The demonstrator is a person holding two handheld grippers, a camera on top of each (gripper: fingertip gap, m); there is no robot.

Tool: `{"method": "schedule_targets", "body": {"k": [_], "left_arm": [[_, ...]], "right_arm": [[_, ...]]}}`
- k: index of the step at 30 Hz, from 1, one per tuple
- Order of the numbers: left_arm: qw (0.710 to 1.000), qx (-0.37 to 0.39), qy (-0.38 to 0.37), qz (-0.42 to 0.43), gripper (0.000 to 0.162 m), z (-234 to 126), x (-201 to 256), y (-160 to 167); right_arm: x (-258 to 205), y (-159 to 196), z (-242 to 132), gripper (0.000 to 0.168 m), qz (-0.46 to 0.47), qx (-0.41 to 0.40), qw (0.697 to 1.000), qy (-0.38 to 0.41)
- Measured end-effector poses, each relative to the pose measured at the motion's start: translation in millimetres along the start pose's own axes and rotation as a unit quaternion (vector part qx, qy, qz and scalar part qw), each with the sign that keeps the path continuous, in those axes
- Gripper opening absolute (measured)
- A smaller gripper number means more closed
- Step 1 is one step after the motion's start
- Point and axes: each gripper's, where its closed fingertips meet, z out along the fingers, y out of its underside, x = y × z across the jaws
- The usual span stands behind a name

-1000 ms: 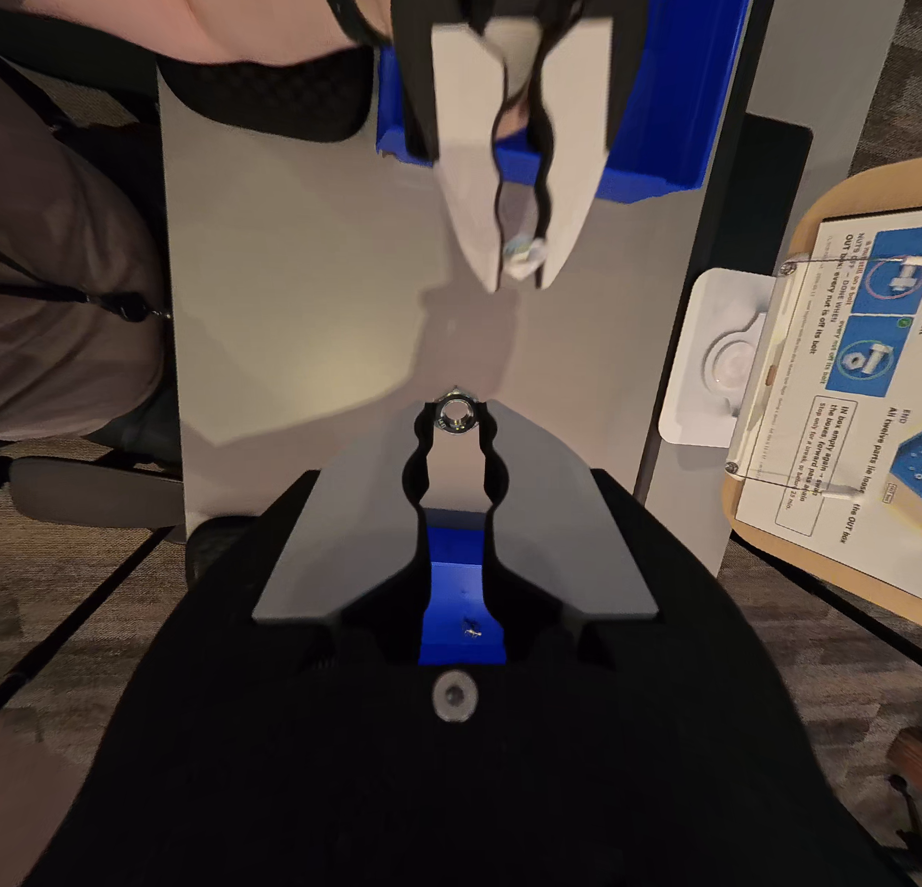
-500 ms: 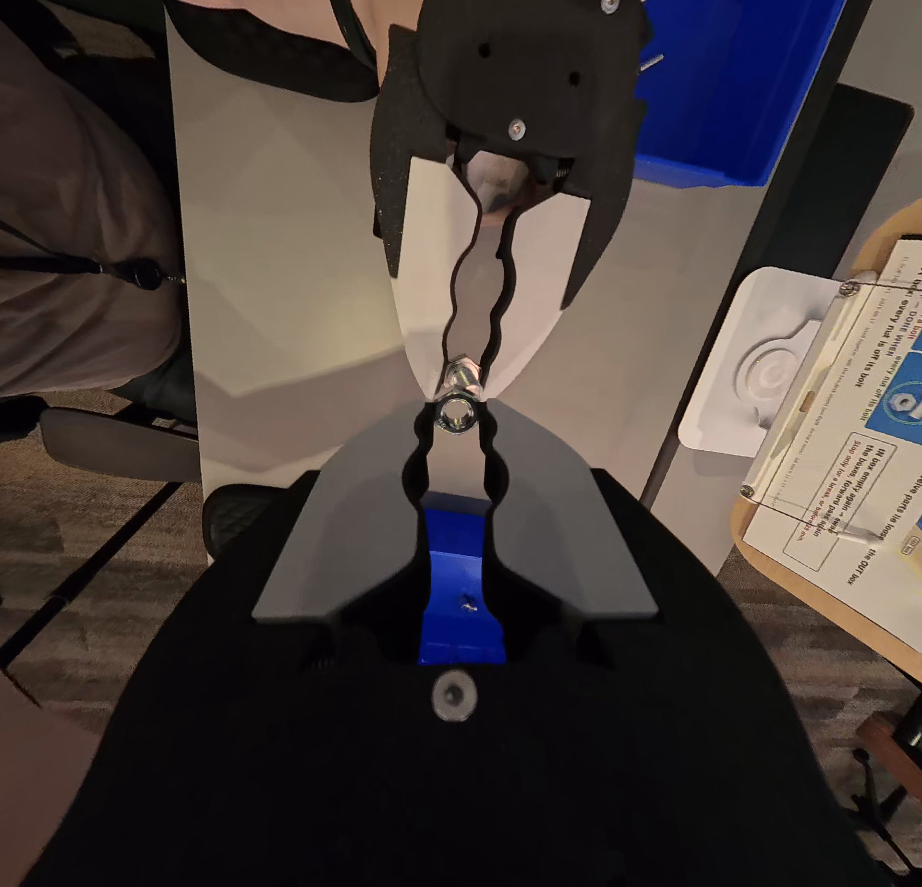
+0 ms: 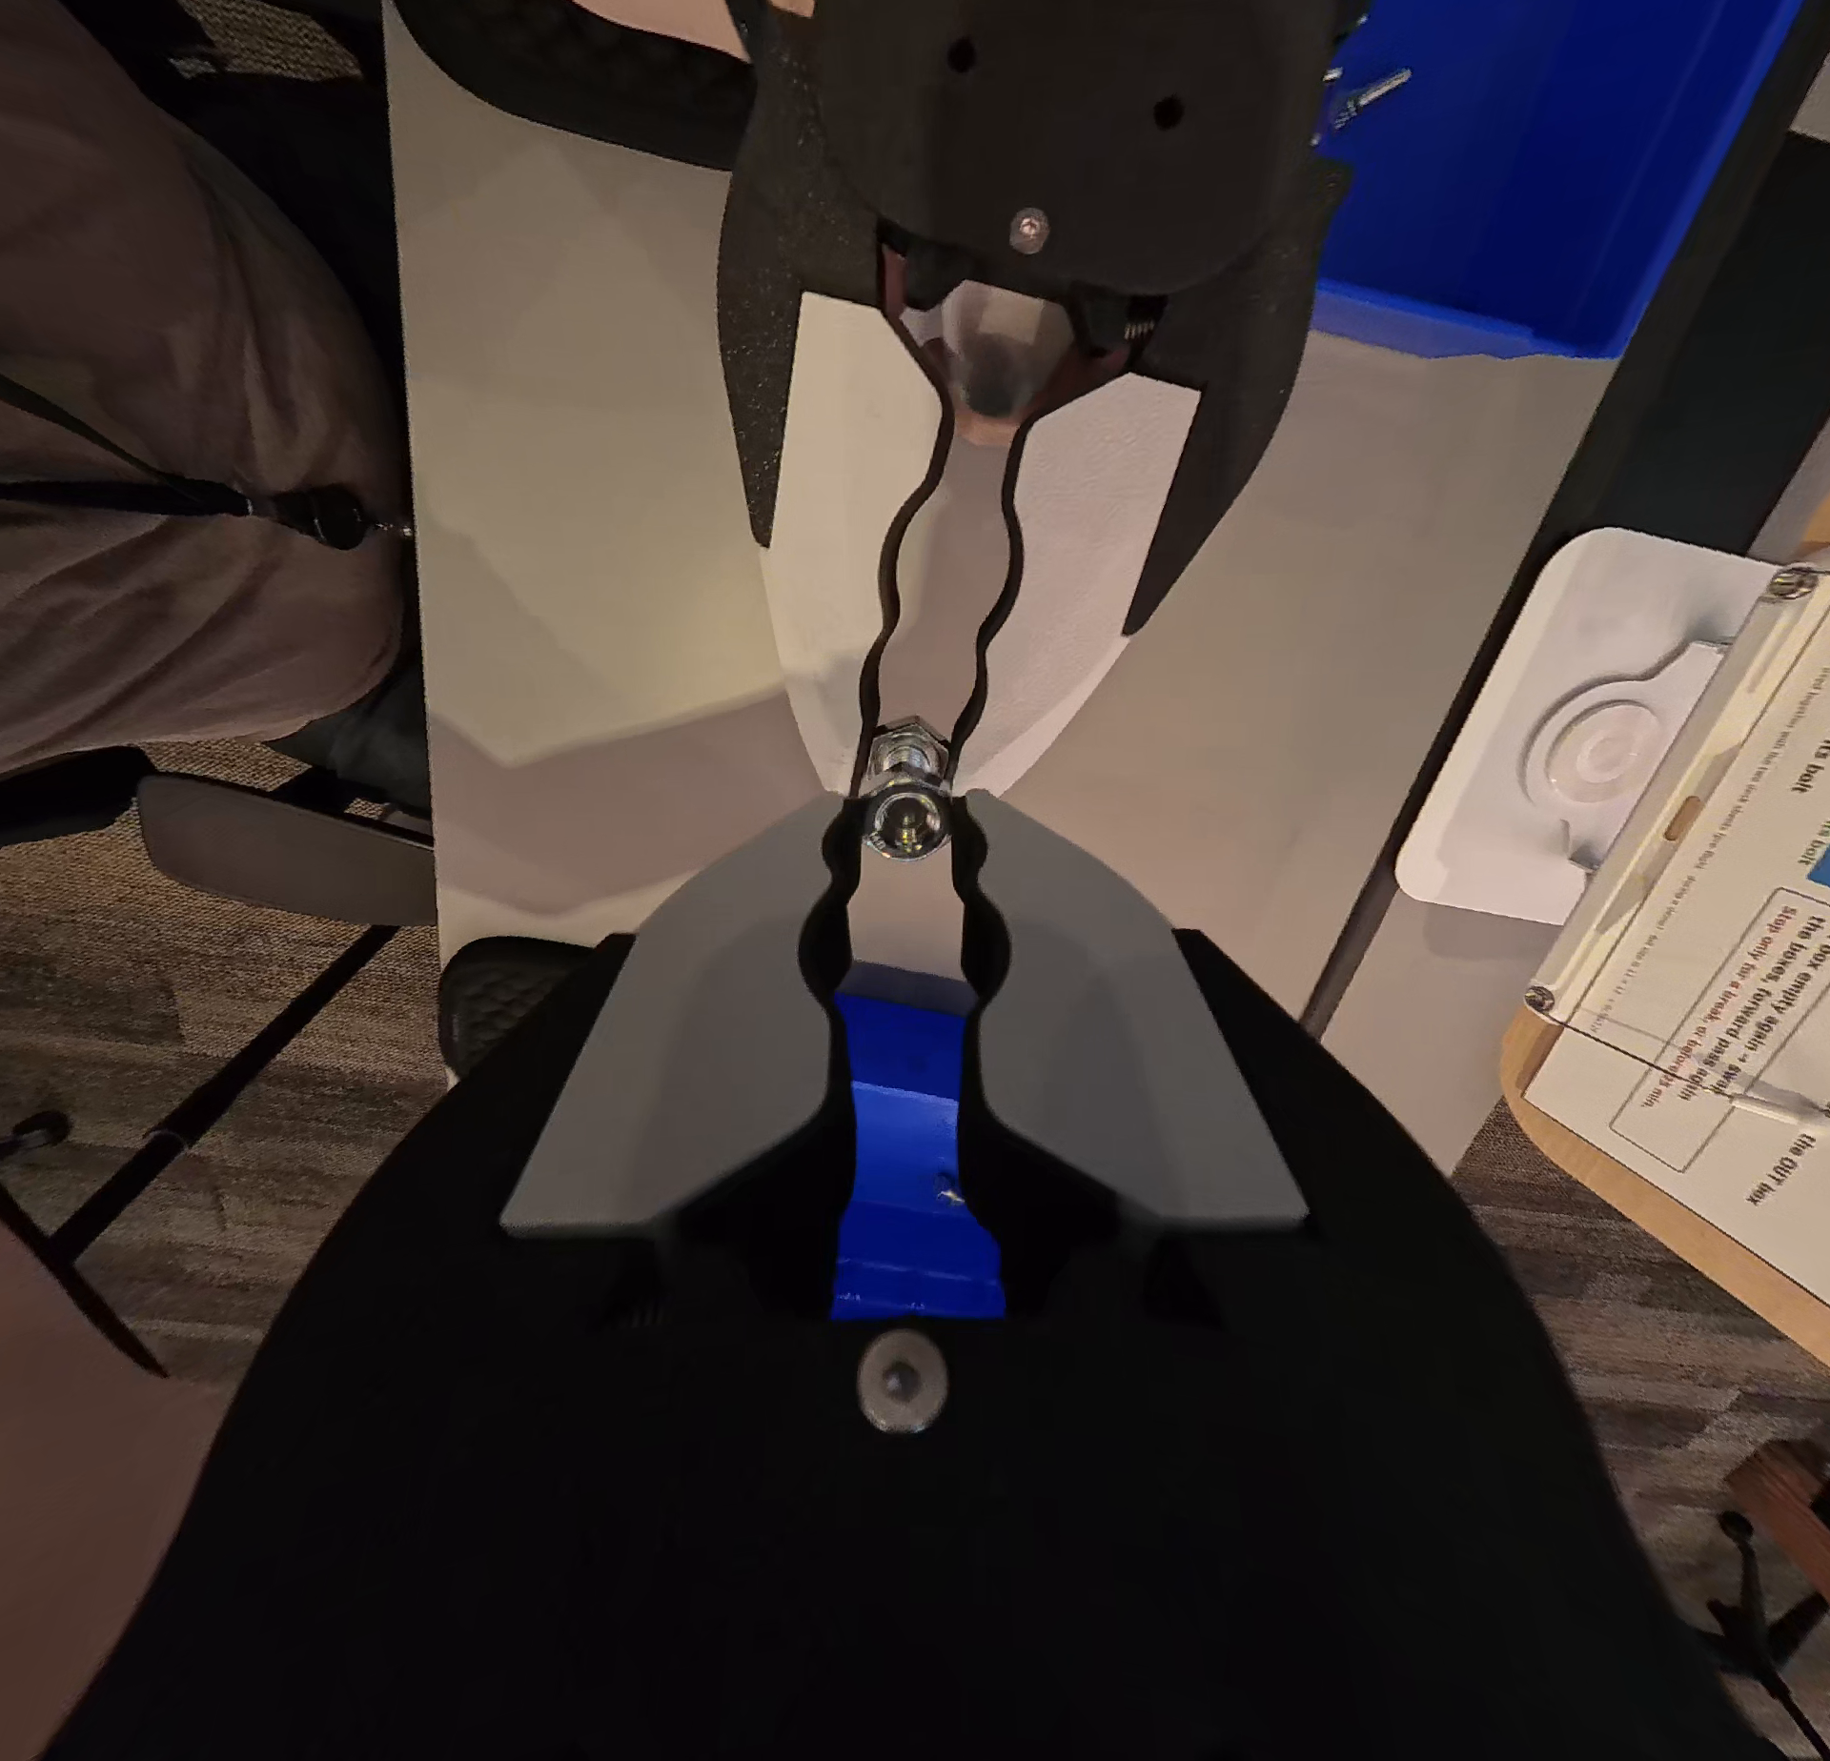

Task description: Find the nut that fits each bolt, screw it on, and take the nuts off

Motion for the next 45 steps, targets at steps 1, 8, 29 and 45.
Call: {"method": "schedule_targets", "body": {"k": [1, 8, 29, 45], "left_arm": [[1.0, 0.0, 0.004, 0.007, 0.018, 0, 2, 0], [1.0, -0.004, -0.006, 0.007, 0.018, 1, -2, 3], [0.998, 0.013, -0.051, -0.036, 0.018, -1, -19, 1], [0.994, -0.013, -0.105, -0.01, 0.018, -4, -27, 2]], "right_arm": [[-2, 0, 0, 0.019, 0.0, -0.001, 1.0, -0.006], [1, 2, 2, 0.019, 0.014, -0.001, 1.0, 0.004], [21, 2, 1, 0.018, 0.235, 0.049, 0.971, 0.019], [27, 3, 0, 0.018, 0.329, 0.057, 0.943, 0.013]]}}
